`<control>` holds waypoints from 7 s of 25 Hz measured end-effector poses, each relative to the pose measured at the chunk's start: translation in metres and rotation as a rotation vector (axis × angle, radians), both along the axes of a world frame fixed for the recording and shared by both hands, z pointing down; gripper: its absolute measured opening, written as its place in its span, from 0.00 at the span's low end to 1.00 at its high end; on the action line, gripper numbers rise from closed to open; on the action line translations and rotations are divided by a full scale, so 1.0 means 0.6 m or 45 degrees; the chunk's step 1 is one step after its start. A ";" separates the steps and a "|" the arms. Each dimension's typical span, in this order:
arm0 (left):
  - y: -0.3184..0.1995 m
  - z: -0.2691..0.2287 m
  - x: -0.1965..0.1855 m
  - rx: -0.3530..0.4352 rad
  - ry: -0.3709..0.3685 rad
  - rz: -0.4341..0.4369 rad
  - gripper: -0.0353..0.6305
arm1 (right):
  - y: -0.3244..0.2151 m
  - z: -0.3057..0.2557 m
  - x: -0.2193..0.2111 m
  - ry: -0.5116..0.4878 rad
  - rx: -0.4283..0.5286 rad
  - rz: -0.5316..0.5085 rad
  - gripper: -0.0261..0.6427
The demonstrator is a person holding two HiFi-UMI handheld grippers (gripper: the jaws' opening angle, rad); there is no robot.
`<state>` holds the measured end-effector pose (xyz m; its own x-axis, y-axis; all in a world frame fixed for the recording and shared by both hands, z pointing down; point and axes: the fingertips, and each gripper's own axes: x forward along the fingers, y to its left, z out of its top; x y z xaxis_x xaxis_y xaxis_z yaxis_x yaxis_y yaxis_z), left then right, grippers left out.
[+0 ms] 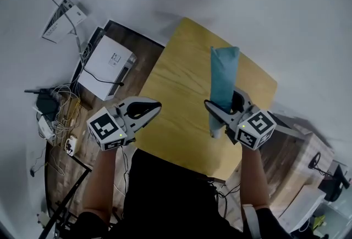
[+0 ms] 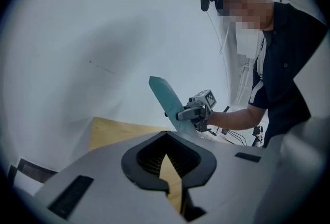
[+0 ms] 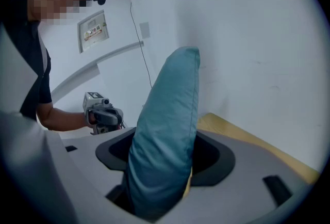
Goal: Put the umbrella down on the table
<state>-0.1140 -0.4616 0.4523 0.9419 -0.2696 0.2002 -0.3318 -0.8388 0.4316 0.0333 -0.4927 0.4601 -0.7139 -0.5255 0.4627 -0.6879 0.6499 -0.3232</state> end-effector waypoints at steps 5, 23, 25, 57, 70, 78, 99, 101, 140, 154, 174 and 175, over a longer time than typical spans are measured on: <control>-0.048 0.033 0.002 0.011 -0.039 0.063 0.07 | -0.044 0.055 -0.020 0.134 -0.051 -0.008 0.51; -0.117 0.147 -0.008 -0.088 -0.094 0.112 0.07 | -0.110 0.238 -0.053 0.541 -0.318 -0.144 0.51; -0.118 0.152 -0.006 -0.085 -0.089 0.118 0.07 | -0.112 0.252 -0.053 0.560 -0.347 -0.159 0.51; -0.102 0.163 0.004 -0.071 0.010 0.163 0.07 | -0.098 0.349 -0.063 0.808 -0.499 -0.243 0.51; -0.079 0.133 -0.014 -0.034 0.017 0.142 0.07 | -0.099 0.342 -0.062 0.802 -0.501 -0.226 0.51; -0.055 0.058 -0.035 0.027 0.018 0.148 0.07 | -0.100 0.212 -0.045 0.716 -0.387 -0.084 0.51; 0.197 -0.171 0.081 0.189 0.153 0.363 0.07 | 0.228 -0.232 0.042 -0.395 0.233 0.330 0.07; 0.246 -0.176 0.090 0.182 0.161 0.336 0.07 | 0.290 -0.257 0.060 -0.596 0.277 0.297 0.07; 0.766 -0.206 -0.010 0.158 0.291 0.335 0.07 | 0.844 -0.241 -0.019 -0.460 0.404 0.244 0.07; 0.918 -0.163 -0.056 0.109 0.326 0.441 0.07 | 0.993 -0.202 -0.101 -0.420 0.344 0.285 0.07; 1.087 -0.201 0.072 0.159 0.260 0.489 0.07 | 1.169 -0.195 -0.017 -0.431 0.348 0.182 0.07; 1.103 -0.200 0.084 0.159 0.258 0.501 0.07 | 1.186 -0.190 -0.007 -0.434 0.343 0.188 0.07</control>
